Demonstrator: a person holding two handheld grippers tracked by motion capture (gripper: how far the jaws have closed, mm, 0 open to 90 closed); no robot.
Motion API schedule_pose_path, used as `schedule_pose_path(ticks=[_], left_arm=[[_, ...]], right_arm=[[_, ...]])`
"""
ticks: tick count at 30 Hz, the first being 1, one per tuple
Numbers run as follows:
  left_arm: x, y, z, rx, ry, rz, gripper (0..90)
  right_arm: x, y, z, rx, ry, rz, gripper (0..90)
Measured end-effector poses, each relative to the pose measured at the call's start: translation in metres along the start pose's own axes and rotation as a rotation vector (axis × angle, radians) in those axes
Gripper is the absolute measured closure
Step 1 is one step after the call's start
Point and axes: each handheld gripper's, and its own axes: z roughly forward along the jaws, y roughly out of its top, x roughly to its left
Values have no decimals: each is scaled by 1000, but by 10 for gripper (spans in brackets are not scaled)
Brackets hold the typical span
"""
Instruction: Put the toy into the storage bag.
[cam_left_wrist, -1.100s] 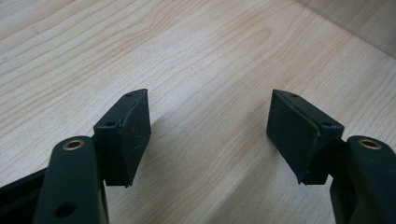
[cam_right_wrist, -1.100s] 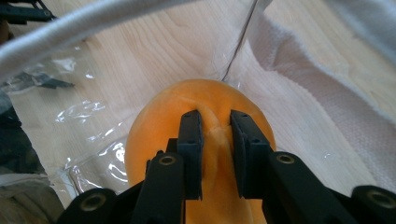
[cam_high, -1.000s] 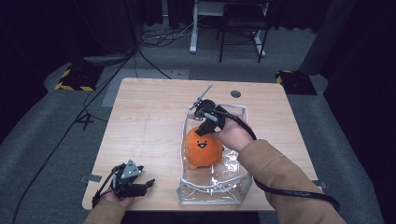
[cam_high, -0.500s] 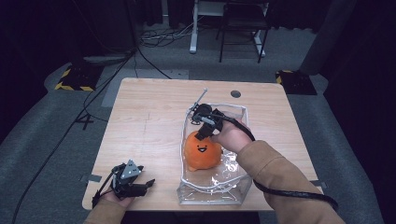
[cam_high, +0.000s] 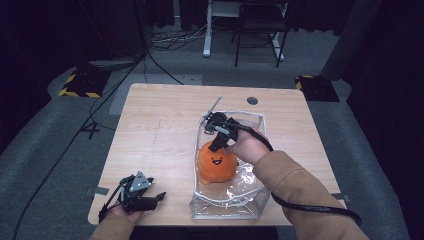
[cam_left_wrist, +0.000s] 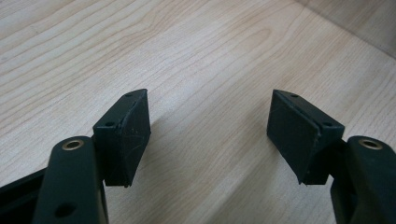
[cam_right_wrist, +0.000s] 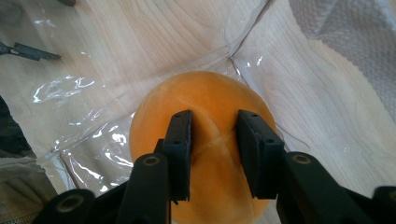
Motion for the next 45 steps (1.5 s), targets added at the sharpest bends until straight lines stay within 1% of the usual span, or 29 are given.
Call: schedule_pose_path(ticks=[11,12,17,22,23,27,33,35,41,45], left_arm=[[0,0,0,-2,5,4,307],[0,0,0,-2,5,4,307],[0,0,0,-2,6,3,307],[0,0,0,-2,6,4,306],[0,0,0,-2,6,4,306],[0,0,0,-2,6,4,307],[0,0,0,-2,6,4,306],[0,0,0,-2,9,6,307],[0,0,0,-2,4,3,306],[0,0,0,-5,6,6,303]], right_arm=[[0,-1,-3,-5,12,20,603],[0,-2,-3,-2,11,11,601],[2,-2,-5,-5,15,14,596],[3,-2,-12,-28,24,6,587],[4,-2,-15,-36,23,12,587],[5,-4,-28,-73,19,10,585],[4,-10,-45,-124,14,15,585],[2,-15,-54,-145,10,26,583],[-5,-27,-70,-191,-1,51,572],[-10,-40,-83,-231,-3,80,562]])
